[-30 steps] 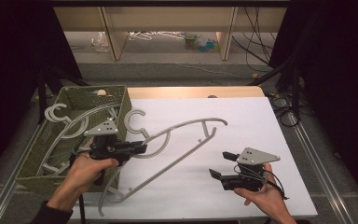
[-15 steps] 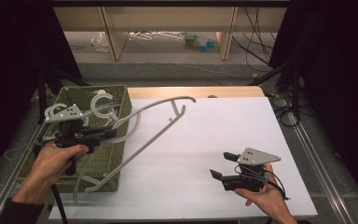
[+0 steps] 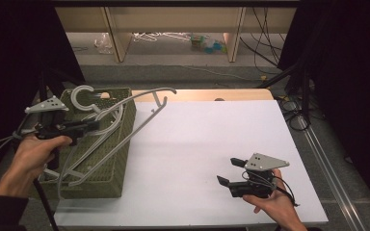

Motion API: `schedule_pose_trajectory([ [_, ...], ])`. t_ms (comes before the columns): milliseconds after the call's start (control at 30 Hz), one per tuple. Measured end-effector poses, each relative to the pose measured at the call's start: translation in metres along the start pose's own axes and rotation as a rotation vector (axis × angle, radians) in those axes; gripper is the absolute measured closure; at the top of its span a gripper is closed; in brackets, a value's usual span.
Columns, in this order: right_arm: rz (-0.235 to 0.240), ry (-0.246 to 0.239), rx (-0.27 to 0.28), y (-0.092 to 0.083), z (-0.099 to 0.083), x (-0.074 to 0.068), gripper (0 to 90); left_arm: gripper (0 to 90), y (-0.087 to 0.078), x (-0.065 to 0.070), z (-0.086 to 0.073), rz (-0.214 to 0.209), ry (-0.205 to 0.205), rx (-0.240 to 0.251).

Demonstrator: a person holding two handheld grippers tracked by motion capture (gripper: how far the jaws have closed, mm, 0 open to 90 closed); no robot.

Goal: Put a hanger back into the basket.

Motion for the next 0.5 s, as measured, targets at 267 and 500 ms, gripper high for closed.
schedule_pose_trajectory([
  [267,0.006,0.001,-0.005,0.001,-0.001,-0.001,24.9,80.5,-0.01,-0.032,-0.004,0.053,-0.034,0.005],
  [500,0.006,-0.005,-0.006,0.002,-0.001,-0.002,24.9,80.5,-0.014,-0.062,-0.01,0.08,-0.057,0.006],
])
Point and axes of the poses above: each handheld gripper's, and its own axes: y roughly forward along the jaws, z roughly out of its top, x roughly to its right, the point moved 10 cm from there along y, roughly forward along the jaws, and after that the axes turned 6 degrees about y, right-handed, at the moved point
